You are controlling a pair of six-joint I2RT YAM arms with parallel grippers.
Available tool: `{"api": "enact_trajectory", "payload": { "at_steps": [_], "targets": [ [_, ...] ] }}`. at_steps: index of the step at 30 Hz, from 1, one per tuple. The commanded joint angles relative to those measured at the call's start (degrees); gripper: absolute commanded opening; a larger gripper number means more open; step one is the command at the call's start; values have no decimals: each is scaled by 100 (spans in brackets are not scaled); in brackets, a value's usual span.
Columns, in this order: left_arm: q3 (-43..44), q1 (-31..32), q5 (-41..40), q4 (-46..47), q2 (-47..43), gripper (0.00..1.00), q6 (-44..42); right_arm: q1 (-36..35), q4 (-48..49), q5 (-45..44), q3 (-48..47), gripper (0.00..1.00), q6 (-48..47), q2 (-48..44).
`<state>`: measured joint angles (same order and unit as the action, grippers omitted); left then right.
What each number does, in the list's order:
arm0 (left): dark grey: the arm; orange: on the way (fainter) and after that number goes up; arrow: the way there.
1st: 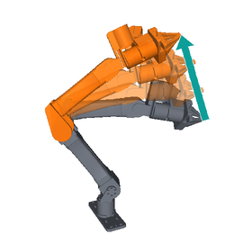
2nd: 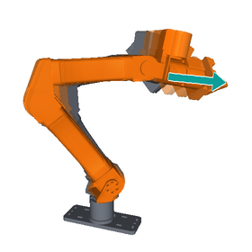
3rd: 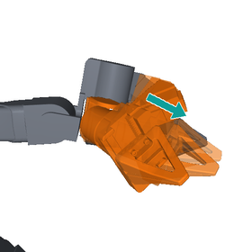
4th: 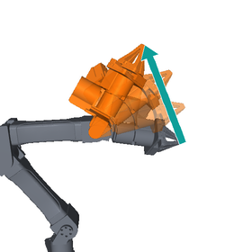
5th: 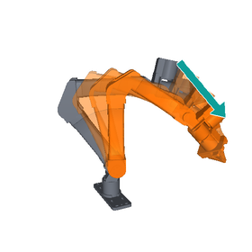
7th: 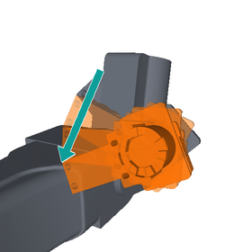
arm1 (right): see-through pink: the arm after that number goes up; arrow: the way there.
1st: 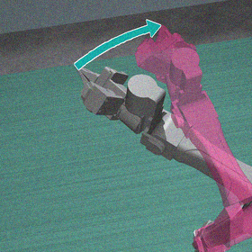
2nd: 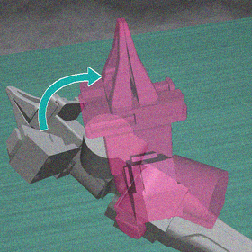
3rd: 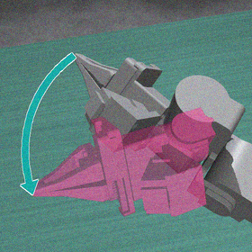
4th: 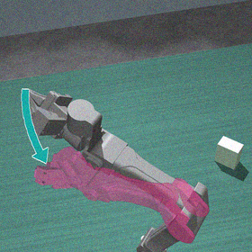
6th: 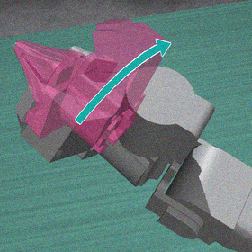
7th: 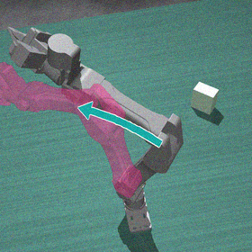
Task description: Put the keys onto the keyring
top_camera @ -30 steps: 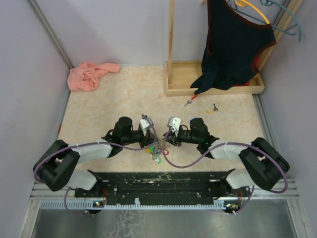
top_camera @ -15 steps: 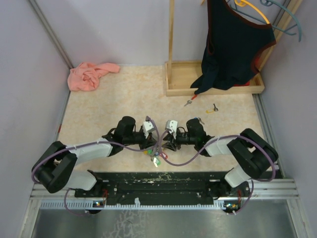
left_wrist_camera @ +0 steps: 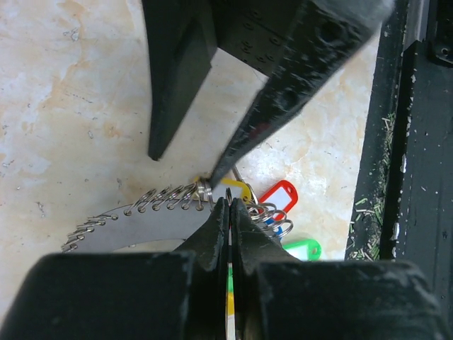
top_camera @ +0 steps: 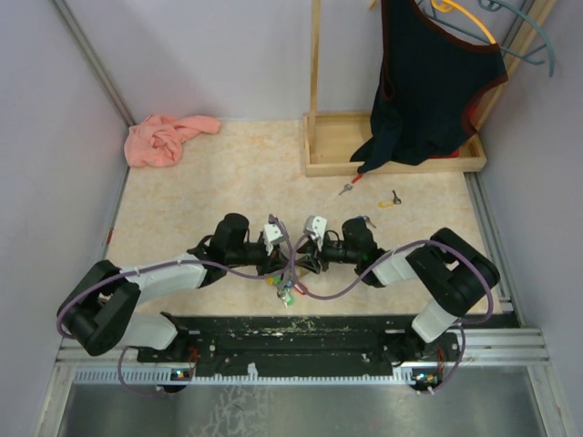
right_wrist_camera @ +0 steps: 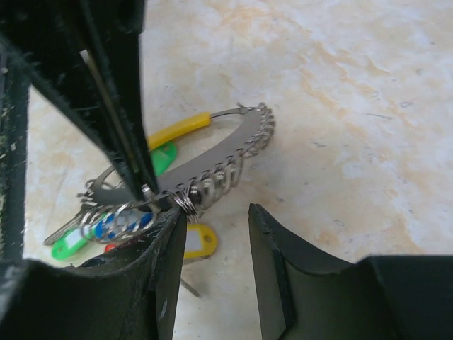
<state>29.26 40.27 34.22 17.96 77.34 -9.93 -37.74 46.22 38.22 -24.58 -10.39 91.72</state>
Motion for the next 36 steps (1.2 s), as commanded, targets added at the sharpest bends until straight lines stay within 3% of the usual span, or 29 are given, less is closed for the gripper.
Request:
{"api": "enact_trajectory", "payload": {
  "at_steps": [1, 5, 14, 29, 36],
  "targets": [
    [74, 66, 240, 111, -93, 1, -136, 65, 794, -918, -122, 40, 455, 14],
    [63, 69, 129, 30, -161, 1, -200, 104, 643, -1251, 47, 39, 504, -351],
    [173, 77, 4, -175, -167, 1, -389, 81, 220, 122, 391, 39, 75, -1046],
    [169, 86, 139, -113, -175, 1, -447, -72, -503, 1026, -412, 37, -570, -413],
    [151, 86, 145, -74, -175, 1, -439, -76, -1162, 968, -687, 34, -679, -383]
  ]
}}
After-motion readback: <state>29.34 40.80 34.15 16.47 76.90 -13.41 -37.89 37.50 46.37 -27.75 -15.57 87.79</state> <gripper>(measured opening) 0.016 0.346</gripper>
